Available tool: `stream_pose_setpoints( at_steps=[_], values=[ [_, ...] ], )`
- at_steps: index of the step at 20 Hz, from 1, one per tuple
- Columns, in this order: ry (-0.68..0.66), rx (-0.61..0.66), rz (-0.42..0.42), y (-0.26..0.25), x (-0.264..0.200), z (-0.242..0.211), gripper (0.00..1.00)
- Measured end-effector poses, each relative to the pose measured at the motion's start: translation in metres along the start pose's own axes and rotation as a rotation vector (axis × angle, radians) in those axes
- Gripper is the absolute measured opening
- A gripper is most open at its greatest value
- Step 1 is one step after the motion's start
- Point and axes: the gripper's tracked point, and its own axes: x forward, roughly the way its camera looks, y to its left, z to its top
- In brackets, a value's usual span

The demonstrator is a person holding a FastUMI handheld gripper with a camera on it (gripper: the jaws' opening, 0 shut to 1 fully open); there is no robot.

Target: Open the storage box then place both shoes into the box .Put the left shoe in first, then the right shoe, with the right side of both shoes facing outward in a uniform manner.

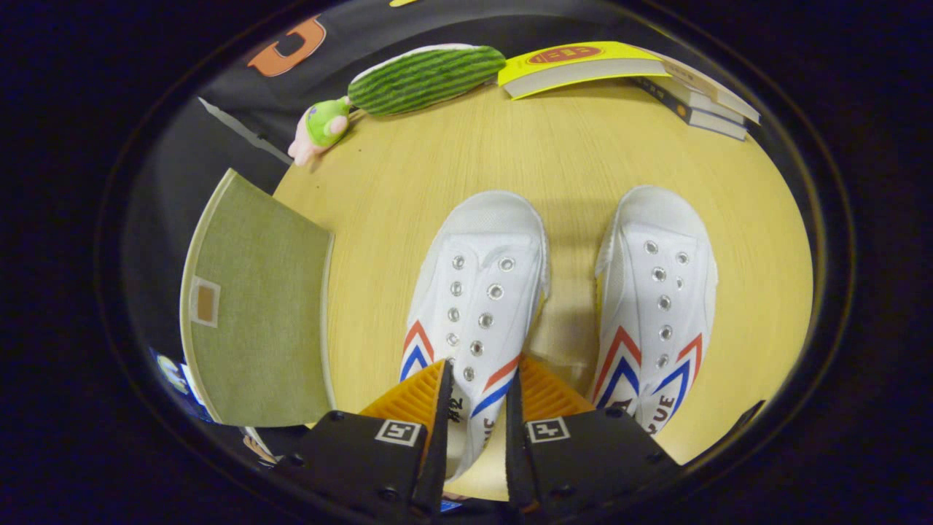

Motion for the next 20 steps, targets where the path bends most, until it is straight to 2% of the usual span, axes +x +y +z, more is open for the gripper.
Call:
stream_pose_setpoints(
  at_steps=[2,4,5,9,13,17,20],
  values=[
    [-0.01,0.026,-0.001,-0.002,-0.003,0.002,0.3],
    [-0.019,0.113,0.038,0.002,-0.004,0.003,0.11],
    [-0.008,0.14,0.051,0.002,-0.009,0.002,0.07],
    [-0.001,0.271,0.153,0.02,-0.03,-0.001,0.06],
    [-0.07,0.296,0.18,0.047,-0.086,0.011,0.06],
    [-0.166,0.238,0.252,0.105,-0.152,0.029,0.06],
    [-0.209,0.2,0.311,0.159,-0.18,0.039,0.06]
  ],
)
